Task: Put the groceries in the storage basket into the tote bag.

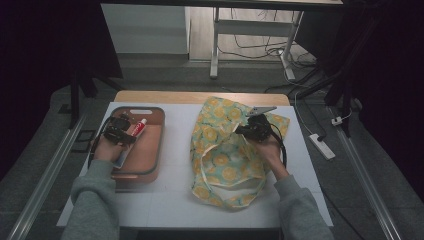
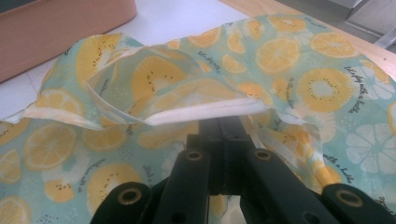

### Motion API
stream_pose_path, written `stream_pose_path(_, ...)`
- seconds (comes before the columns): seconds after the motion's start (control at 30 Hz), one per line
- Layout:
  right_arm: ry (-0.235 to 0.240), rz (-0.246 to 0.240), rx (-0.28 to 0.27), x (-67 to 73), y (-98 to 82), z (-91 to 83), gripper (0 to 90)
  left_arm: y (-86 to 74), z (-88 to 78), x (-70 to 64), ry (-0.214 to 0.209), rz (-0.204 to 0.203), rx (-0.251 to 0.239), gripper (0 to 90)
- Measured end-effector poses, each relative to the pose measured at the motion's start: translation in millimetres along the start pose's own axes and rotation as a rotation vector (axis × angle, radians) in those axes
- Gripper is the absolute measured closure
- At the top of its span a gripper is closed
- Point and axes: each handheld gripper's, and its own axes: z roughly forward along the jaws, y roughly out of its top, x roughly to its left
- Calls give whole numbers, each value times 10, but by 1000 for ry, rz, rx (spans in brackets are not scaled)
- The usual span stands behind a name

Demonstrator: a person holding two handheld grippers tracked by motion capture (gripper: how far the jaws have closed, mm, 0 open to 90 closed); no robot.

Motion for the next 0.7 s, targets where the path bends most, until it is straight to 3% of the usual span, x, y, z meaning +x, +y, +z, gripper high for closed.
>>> stream_pose_path(0.13, -3, 2, -2, -10, -3, -11, 898, 7, -141, 0, -32, 0, -63, 766)
stream_pose_path(0.37, -4, 1, -5, -7, 1, -20, 897, 23, -625, -82, -166, 21, -240, 768)
stream_pose_path(0.5, -3, 2, -9, 0, 7, -22, 897, 32, -902, -252, -251, 74, -323, 768)
stream_pose_path(0.57, -2, 1, -9, 4, 10, -18, 897, 44, -1025, -368, -303, 122, -352, 767)
stream_pose_path(0.7, 0, 0, -9, 10, 12, -9, 898, 66, -1181, -613, -414, 192, -403, 767)
